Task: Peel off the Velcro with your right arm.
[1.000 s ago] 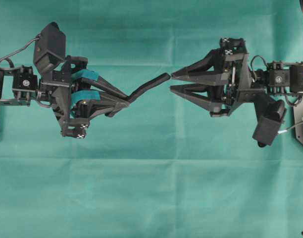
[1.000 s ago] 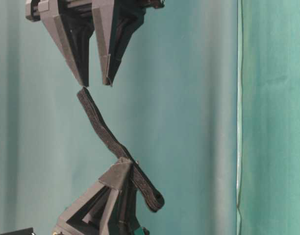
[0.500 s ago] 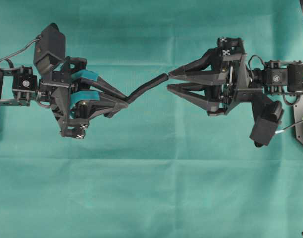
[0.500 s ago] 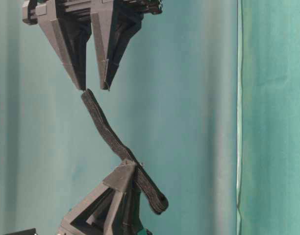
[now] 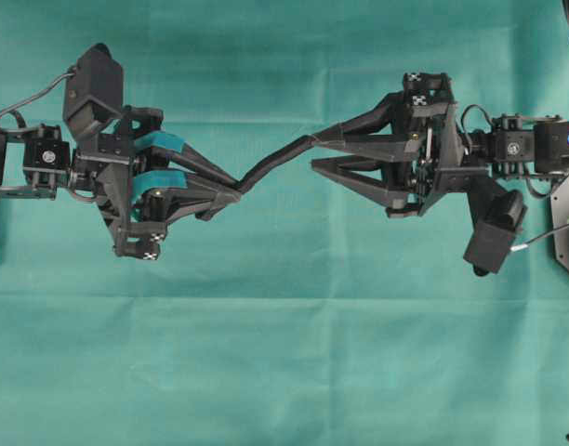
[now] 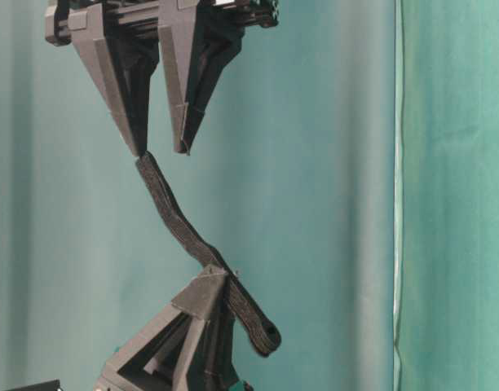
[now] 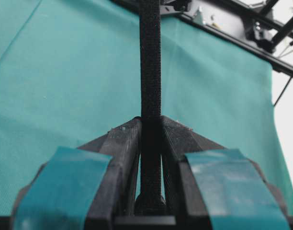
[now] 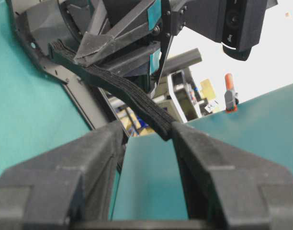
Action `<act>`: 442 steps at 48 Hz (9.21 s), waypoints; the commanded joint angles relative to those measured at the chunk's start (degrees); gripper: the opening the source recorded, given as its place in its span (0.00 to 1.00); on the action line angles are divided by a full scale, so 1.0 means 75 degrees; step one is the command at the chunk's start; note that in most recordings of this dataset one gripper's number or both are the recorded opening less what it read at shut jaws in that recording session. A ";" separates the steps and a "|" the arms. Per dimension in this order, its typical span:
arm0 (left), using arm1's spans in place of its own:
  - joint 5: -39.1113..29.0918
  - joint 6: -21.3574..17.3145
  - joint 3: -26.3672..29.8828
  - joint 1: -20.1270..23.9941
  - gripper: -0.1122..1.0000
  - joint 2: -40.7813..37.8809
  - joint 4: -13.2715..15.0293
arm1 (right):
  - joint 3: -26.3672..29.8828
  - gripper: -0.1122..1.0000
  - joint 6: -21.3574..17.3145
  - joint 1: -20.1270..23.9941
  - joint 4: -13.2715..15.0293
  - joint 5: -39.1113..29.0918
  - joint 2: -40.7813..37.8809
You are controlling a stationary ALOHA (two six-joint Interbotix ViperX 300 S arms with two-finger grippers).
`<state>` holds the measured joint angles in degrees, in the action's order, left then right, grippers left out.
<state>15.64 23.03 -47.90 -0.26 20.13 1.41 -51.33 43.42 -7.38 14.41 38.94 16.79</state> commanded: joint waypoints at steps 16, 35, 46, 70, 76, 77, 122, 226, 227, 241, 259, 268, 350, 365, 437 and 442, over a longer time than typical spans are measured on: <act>0.0082 0.0000 0.0070 0.0012 0.19 0.0129 0.0000 | 0.0012 0.09 -0.0012 -0.0047 0.0000 0.0199 0.0211; 0.0129 0.0000 0.0070 0.0012 0.19 0.0129 0.0012 | -0.0070 0.09 -0.0012 -0.0059 -0.0012 0.0328 0.0246; 0.0141 0.0000 0.0059 0.0012 0.19 0.0129 0.0000 | -0.0070 0.09 -0.0012 -0.0059 -0.0012 0.0328 0.0246; 0.0152 0.0000 0.0035 0.0012 0.19 0.0117 0.0000 | -0.0059 0.09 -0.0012 -0.0070 -0.0012 0.0551 0.0246; 0.0152 0.0000 0.0035 0.0012 0.19 0.0117 0.0000 | -0.0082 0.07 -0.0012 -0.0082 -0.0012 0.0645 0.0223; 0.0152 0.0000 0.0035 0.0012 0.19 0.0117 0.0000 | -0.0070 0.06 -0.0012 -0.0082 -0.0012 0.0645 0.0211; 0.0152 0.0000 0.0035 0.0012 0.19 0.0117 0.0000 | -0.0047 0.27 -0.0035 -0.0164 -0.0047 0.0539 0.0082; 0.0152 -0.0023 0.0023 0.0000 0.19 0.0129 0.0000 | -0.0199 0.02 -0.0023 -0.0152 -0.0047 0.0949 -0.0223; 0.0152 -0.0023 0.0023 0.0000 0.19 0.0129 0.0000 | -0.0188 0.02 -0.0023 -0.0164 -0.0047 0.0949 -0.0234; 0.0152 -0.0023 0.0023 0.0000 0.19 0.0129 0.0000 | -0.0152 0.02 -0.0047 -0.0164 -0.0035 0.0949 -0.0328; 0.0152 -0.0023 0.0023 0.0012 0.19 0.0117 0.0000 | -0.0117 0.02 -0.0059 -0.0094 -0.0023 0.0949 -0.0504; 0.0152 -0.0023 0.0023 0.0012 0.19 0.0117 0.0012 | -0.0117 0.02 -0.0059 -0.0094 -0.0035 0.0949 -0.0504; 0.0164 -0.0012 -0.0094 0.0012 0.19 0.0129 0.0000 | -0.0363 0.06 -0.0082 -0.0094 -0.0059 0.0832 -0.0023; 0.0152 -0.0023 -0.0082 0.0012 0.19 0.0129 0.0000 | -0.0316 0.19 -0.0070 -0.0094 -0.0059 0.0867 -0.0059; 0.0316 -0.0012 -0.0187 0.0035 0.19 0.0129 0.0000 | 0.0012 0.19 -0.0023 -0.0129 -0.0047 0.0914 -0.0387; 0.0316 -0.0012 -0.0176 0.0059 0.19 0.0129 0.0000 | 0.0012 0.18 -0.0023 -0.0129 -0.0047 0.0914 -0.0398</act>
<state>17.40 22.94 -49.83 -0.09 20.13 1.32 -52.56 43.33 -8.26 14.24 45.26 13.62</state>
